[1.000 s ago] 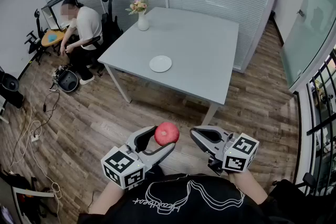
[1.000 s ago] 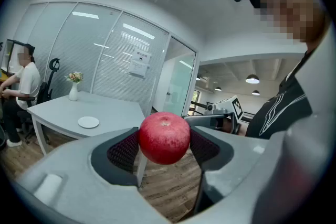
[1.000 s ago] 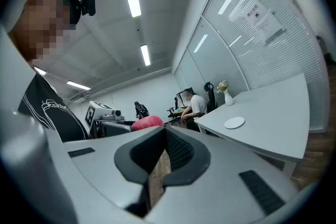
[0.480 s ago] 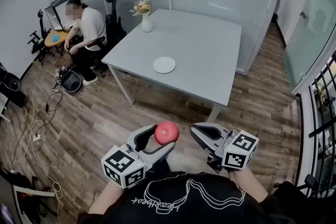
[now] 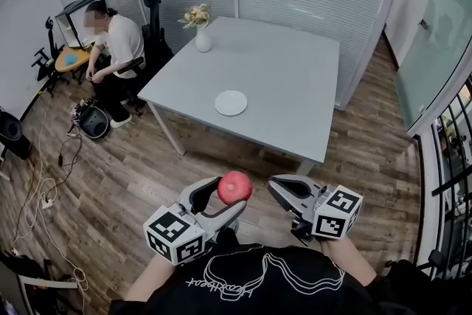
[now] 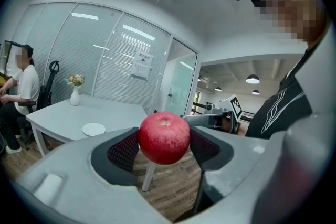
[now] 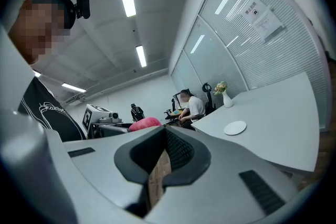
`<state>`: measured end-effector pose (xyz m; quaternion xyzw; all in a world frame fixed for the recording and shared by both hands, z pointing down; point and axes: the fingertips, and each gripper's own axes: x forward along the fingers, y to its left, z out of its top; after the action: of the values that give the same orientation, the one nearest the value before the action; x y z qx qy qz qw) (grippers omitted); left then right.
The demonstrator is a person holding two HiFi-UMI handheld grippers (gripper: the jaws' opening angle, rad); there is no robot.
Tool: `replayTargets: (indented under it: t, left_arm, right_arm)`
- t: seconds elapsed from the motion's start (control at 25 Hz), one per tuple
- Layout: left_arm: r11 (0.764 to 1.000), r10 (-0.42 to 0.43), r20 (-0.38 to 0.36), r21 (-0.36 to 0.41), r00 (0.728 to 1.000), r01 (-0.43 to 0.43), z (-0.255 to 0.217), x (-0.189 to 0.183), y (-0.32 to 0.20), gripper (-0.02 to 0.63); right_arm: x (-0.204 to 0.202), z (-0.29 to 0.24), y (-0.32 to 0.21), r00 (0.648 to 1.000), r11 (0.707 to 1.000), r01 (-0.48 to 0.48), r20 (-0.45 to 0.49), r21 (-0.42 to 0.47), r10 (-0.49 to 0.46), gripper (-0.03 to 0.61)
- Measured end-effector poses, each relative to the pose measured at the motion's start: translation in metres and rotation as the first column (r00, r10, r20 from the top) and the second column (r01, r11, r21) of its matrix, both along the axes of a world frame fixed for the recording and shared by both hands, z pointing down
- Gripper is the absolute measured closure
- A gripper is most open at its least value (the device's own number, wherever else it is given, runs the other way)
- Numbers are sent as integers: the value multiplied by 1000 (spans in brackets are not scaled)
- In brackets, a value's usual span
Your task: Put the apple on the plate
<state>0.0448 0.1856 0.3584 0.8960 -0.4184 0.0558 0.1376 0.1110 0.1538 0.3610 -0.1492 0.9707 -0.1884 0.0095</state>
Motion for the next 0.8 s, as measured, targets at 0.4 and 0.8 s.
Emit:
replayTargets:
  t: [0.4, 0.8]
  left_arm:
    - [998, 64, 7, -25, 998, -63, 0, -63, -100, 308]
    - [993, 118, 12, -28, 993, -117, 8, -129, -196, 308]
  right_arm:
    - [-53, 6, -96, 996, 995, -91, -2, -51, 91, 569]
    - [-107, 12, -181, 984, 981, -179, -17, -69, 178, 569]
